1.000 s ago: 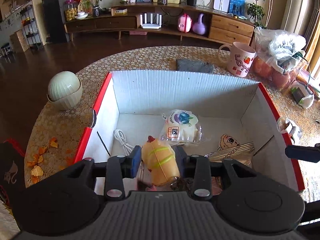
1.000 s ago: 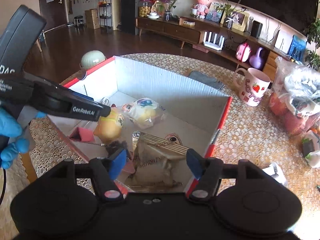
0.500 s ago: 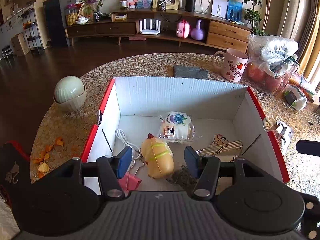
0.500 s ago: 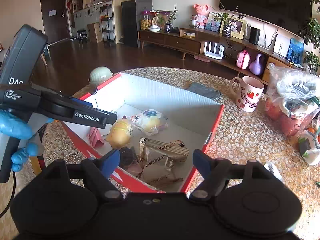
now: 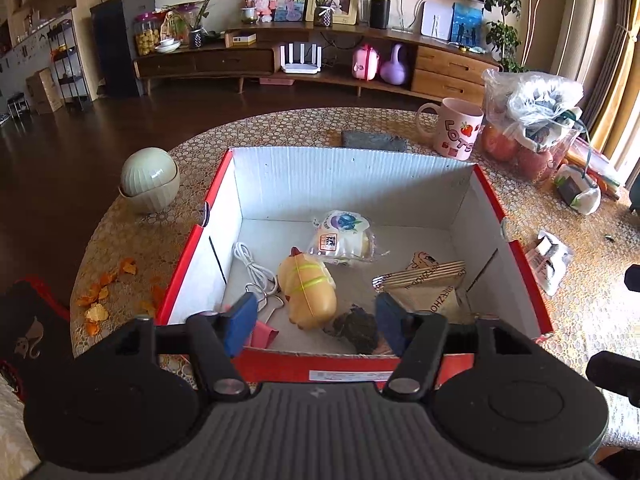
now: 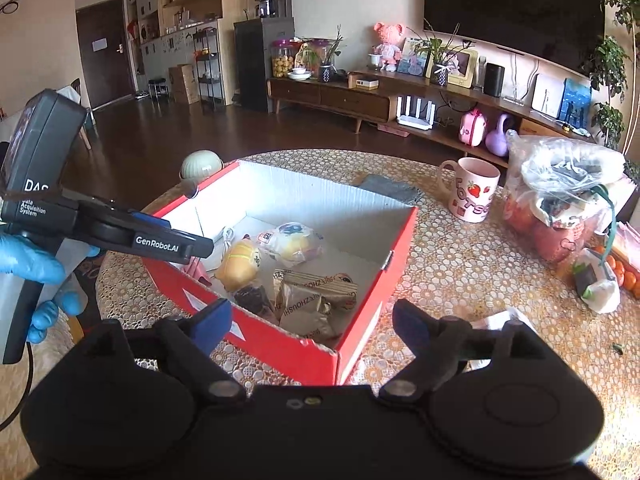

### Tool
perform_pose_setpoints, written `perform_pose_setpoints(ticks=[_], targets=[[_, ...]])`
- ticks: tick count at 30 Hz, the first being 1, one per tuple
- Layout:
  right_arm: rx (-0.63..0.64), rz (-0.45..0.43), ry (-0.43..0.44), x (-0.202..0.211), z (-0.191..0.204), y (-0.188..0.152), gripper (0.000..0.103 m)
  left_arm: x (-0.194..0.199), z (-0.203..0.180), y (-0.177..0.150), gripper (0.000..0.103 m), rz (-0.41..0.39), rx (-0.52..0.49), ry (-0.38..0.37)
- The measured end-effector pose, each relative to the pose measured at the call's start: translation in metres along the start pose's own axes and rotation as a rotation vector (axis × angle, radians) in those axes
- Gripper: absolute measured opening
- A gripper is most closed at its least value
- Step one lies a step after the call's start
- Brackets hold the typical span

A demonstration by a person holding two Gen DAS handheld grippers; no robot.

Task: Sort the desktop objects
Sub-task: 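Withdraw both tools from box toward white medicine packet and tissue pack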

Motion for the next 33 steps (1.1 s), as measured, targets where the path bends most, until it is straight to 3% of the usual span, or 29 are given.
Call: perform_pose_setpoints(ticks=[13, 15, 17, 19, 33], targets=[[-0.045, -0.035, -0.063, 0.041, -0.026, -0.028, 0.098, 0.029, -0.044, -0.024, 0.084, -0.029, -0.073, -0.045], [-0.060, -0.035, -0.079, 0.047, -0.035, -0.034, 0.098, 0.034, -0.059, -0.029, 0.085, -0.036, -0.102, -0.068], [-0.077, -0.036, -0.091, 0.052, -0.044, -0.040, 0.098, 0.040, -0.076, -0.035, 0.096, -0.047, -0.137, -0.090], [-0.092, -0.038, -0.104, 0.058, -0.054, -0.047, 0.098, 0.044, -0.093, -0.040, 0.100, -0.060, -0.164, -0.113], [-0.182, -0.004, -0.220, 0.090, -0.139, -0.103, 0.098, 0.058, -0.222, -0.075, 0.100, -0.058, -0.327, -0.315]])
Point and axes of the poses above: each gripper's, at about its wrist camera, not at the fingertips, and x roughly against the way its jaws point, z to its left, y to its top, the point moved 9 cm from there along -x, roughly the way its jaws point, and after that the axes turned 8 degrees about x, right-handed, at the moved point
